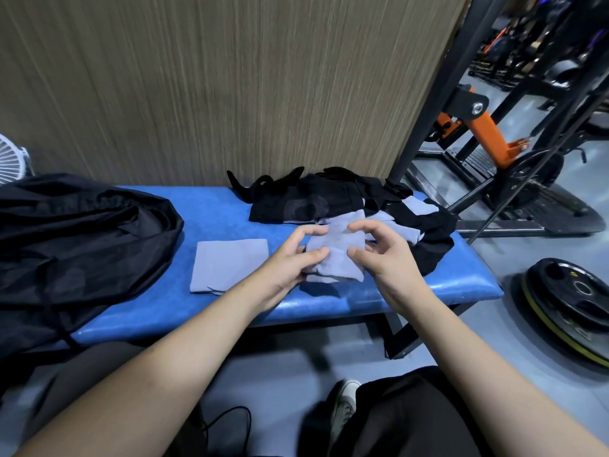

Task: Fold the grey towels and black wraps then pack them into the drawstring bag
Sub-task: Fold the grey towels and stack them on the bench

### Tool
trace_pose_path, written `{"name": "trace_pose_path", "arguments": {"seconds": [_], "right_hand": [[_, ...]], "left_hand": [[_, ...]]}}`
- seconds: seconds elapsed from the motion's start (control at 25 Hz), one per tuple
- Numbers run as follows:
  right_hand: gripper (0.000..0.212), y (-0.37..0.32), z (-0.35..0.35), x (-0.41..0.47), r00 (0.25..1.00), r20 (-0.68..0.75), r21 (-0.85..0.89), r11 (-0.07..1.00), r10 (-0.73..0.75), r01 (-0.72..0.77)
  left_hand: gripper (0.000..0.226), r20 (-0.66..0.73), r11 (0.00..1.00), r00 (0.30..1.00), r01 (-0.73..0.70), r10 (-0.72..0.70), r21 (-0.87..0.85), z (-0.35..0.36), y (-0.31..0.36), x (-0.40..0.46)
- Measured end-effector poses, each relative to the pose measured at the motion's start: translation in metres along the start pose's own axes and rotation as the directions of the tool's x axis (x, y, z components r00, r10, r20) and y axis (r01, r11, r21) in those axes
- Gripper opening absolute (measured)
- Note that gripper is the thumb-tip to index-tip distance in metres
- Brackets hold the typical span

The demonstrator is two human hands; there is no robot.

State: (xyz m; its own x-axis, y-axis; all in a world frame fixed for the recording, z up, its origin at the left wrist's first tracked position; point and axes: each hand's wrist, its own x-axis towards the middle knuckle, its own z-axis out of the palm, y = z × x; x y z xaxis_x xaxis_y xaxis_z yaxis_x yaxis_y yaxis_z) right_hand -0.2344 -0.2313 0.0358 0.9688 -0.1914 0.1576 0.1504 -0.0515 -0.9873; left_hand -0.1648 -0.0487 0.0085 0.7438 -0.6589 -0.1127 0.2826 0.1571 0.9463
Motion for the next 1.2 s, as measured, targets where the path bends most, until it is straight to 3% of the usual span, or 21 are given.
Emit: {"name": "trace_pose_path", "arguments": {"seconds": [0.08,0.16,0.36,0.6,0.8,0.88,1.08,1.2], "right_hand": [[0.031,0.0,0.003,0.002,1.0,-0.021,-0.027,1.0,-0.008,0.007],[0.025,0.002,0.007,0.005,0.999,-0.033,-0.161,0.987,-0.012,0.007],[0.025,0.012,0.037,0.018,1.0,0.007,-0.399,0.917,0.022,-0.017],[0.029,0.009,0.091,0.026,0.989,0.089,-0.389,0.919,0.115,-0.072],[0.03,0.02,0.12,0.034,0.985,0.118,-0.417,0.907,0.128,-0.068],[0.028,0.029,0.126,0.04,0.984,0.143,-0.494,0.869,0.106,-0.022],[0.029,0.046,0.129,0.043,0.959,0.248,-0.684,0.725,0.137,0.073],[0.028,0.044,0.125,0.039,0.962,0.253,-0.711,0.694,0.1,0.115]], "left_hand": [[0.029,-0.022,0.994,1.0,0.02,-0.022,-0.111,-0.007,0.006,0.0],[0.026,-0.057,0.996,0.998,0.017,-0.022,-0.086,-0.017,0.012,-0.004],[0.023,-0.224,0.955,0.967,-0.051,0.12,0.292,-0.044,0.026,-0.026],[0.041,-0.374,0.932,0.899,-0.092,0.229,0.35,-0.082,0.038,-0.053],[0.047,-0.442,0.884,0.857,-0.033,0.264,0.466,-0.105,0.04,-0.066],[0.047,-0.452,0.824,0.844,0.022,0.288,0.566,-0.113,0.038,-0.069],[0.038,-0.376,0.499,0.881,0.198,0.287,0.844,-0.123,0.018,-0.065],[0.033,-0.408,0.446,0.862,0.251,0.301,0.859,-0.12,0.018,-0.063]]}}
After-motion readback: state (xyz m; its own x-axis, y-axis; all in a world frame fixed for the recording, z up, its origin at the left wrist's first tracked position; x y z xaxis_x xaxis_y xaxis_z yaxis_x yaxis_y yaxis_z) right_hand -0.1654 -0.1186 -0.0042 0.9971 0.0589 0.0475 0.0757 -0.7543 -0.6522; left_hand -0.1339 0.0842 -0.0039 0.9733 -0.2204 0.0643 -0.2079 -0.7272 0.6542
